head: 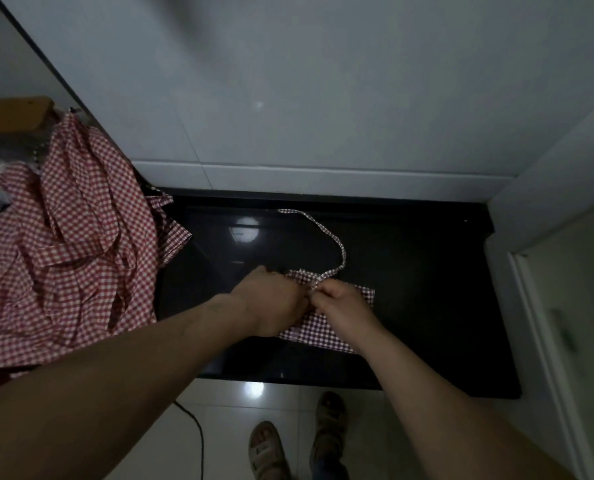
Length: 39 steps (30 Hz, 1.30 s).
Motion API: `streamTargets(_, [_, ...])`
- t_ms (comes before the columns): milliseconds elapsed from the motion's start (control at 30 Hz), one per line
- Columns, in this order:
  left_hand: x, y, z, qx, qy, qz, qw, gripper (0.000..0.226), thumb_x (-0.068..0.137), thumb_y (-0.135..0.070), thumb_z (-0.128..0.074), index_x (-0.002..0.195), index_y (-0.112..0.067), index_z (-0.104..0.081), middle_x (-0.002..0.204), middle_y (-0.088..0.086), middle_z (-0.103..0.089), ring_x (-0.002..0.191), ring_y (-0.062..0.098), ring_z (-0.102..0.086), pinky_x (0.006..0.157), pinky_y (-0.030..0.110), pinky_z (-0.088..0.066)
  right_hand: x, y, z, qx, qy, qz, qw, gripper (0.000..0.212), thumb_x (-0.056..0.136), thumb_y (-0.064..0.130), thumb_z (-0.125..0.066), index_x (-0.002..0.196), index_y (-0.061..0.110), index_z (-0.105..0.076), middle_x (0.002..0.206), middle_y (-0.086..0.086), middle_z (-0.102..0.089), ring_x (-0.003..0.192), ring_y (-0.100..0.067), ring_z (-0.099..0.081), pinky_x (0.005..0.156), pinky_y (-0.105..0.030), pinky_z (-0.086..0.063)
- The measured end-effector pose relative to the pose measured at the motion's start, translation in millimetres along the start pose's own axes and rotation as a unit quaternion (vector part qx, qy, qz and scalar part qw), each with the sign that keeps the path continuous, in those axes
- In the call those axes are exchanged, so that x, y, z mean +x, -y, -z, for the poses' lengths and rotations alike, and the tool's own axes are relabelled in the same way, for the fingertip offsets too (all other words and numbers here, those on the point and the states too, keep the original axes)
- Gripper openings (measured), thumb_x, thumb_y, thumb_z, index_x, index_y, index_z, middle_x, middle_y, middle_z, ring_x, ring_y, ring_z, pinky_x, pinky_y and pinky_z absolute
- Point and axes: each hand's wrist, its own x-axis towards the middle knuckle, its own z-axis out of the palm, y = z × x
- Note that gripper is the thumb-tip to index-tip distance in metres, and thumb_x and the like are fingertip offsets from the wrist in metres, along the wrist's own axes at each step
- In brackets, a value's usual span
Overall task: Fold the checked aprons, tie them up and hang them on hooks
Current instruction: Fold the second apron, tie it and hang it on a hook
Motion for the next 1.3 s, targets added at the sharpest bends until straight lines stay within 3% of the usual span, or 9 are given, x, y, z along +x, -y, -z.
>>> streamTargets(67, [2, 3, -12, -0.120, 0.025, 0.044, 0.991, 0.034, 0.107, -0.043, -0.042, 0.109, -0.020, -0.068, 0.116, 0.008, -0.072, 0.106, 0.030, -0.068, 0.088, 0.037, -0.047, 1, -1, -2, 0.029, 0.011, -0.002, 1.000, 0.010, 0.095, 0.012, -0.068, 0.097, 0.015, -0.078, 0.093, 0.002, -0.079, 0.089, -0.012, -0.072, 0.087, -0.027, -0.054])
streamTargets(133, [5, 10, -20, -0.167, -0.024, 0.058, 0.984, 0.030, 0.102, -0.047, -0.053, 0.108, -0.020, -0.066, 0.112, 0.007, -0.070, 0.101, 0.029, -0.068, 0.081, 0.035, -0.050, 1, -1, -1, 0.042, 0.007, 0.000, 0.999, 0.010, 0.094, 0.010, -0.071, 0.100, 0.013, -0.078, 0.099, -0.001, -0.079, 0.098, -0.015, -0.074, 0.093, -0.028, -0.055])
streamTargets(300, [9, 14, -29, -0.135, -0.126, -0.001, 0.983, 0.029, 0.100, -0.046, -0.057, 0.118, -0.024, -0.051, 0.112, 0.000, -0.054, 0.092, 0.023, -0.063, 0.067, 0.034, -0.042, -7, 6, 5, 0.083, 0.018, -0.003, 0.996, 0.015, 0.094, 0.006, -0.071, 0.107, 0.006, -0.076, 0.102, -0.003, -0.079, 0.092, -0.006, -0.073, 0.079, -0.013, -0.053])
streamTargets(500, [20, 11, -26, -0.123, -0.113, 0.002, 0.986, 0.025, 0.102, -0.043, -0.051, 0.119, -0.026, -0.059, 0.109, 0.000, -0.056, 0.090, 0.025, -0.067, 0.071, 0.035, -0.048, -8, 8, 13, 0.114, 0.049, -0.011, 0.992, 0.014, 0.096, 0.012, -0.070, 0.108, 0.013, -0.077, 0.106, -0.003, -0.079, 0.104, -0.019, -0.073, 0.096, -0.032, -0.056])
streamTargets(633, [21, 26, -16, -0.164, -0.074, -0.039, 0.983, 0.019, 0.101, -0.035, -0.056, 0.112, -0.022, -0.065, 0.106, 0.000, -0.061, 0.093, 0.025, -0.067, 0.078, 0.036, -0.053, -5, 4, 15, 0.095, 0.052, -0.003, 0.994, 0.014, 0.095, 0.014, -0.071, 0.108, 0.014, -0.078, 0.107, 0.000, -0.079, 0.105, -0.015, -0.073, 0.099, -0.031, -0.054])
streamTargets(800, [18, 33, 13, -0.037, -0.026, -0.117, 0.992, 0.028, 0.102, -0.043, -0.056, 0.122, -0.025, -0.062, 0.113, 0.000, -0.064, 0.096, 0.022, -0.067, 0.073, 0.031, -0.044, -2, -2, 14, 0.085, 0.065, 0.002, 0.994, 0.014, 0.095, 0.013, -0.071, 0.108, 0.013, -0.077, 0.110, -0.002, -0.078, 0.108, -0.019, -0.072, 0.102, -0.036, -0.053])
streamTargets(933, [19, 19, 19, 0.055, -0.014, -0.121, 0.991, 0.025, 0.102, -0.042, -0.054, 0.120, -0.027, -0.062, 0.113, -0.002, -0.071, 0.099, 0.023, -0.070, 0.082, 0.037, -0.056, -2, -2, 14, 0.077, 0.068, 0.005, 0.995, 0.020, 0.095, 0.010, -0.071, 0.113, 0.014, -0.076, 0.111, -0.003, -0.078, 0.110, -0.023, -0.072, 0.103, -0.039, -0.053])
streamTargets(1133, [17, 33, 21, 0.030, 0.051, -0.119, 0.991, 0.016, 0.103, -0.031, -0.052, 0.113, -0.023, -0.062, 0.109, 0.001, -0.072, 0.097, 0.025, -0.071, 0.085, 0.040, -0.057, -2, -3, 10, 0.050, 0.063, 0.005, 0.997, 0.018, 0.094, 0.007, -0.071, 0.112, 0.005, -0.075, 0.111, -0.007, -0.078, 0.110, -0.024, -0.072, 0.103, -0.035, -0.054])
streamTargets(1300, [18, 29, 31, 0.115, 0.047, -0.141, 0.982, 0.019, 0.104, -0.032, -0.051, 0.116, -0.021, -0.061, 0.106, 0.000, -0.071, 0.094, 0.023, -0.069, 0.075, 0.037, -0.049, -2, -2, 9, 0.043, 0.056, -0.001, 0.998, 0.017, 0.094, 0.008, -0.072, 0.110, 0.005, -0.075, 0.110, -0.008, -0.078, 0.110, -0.029, -0.071, 0.103, -0.040, -0.054])
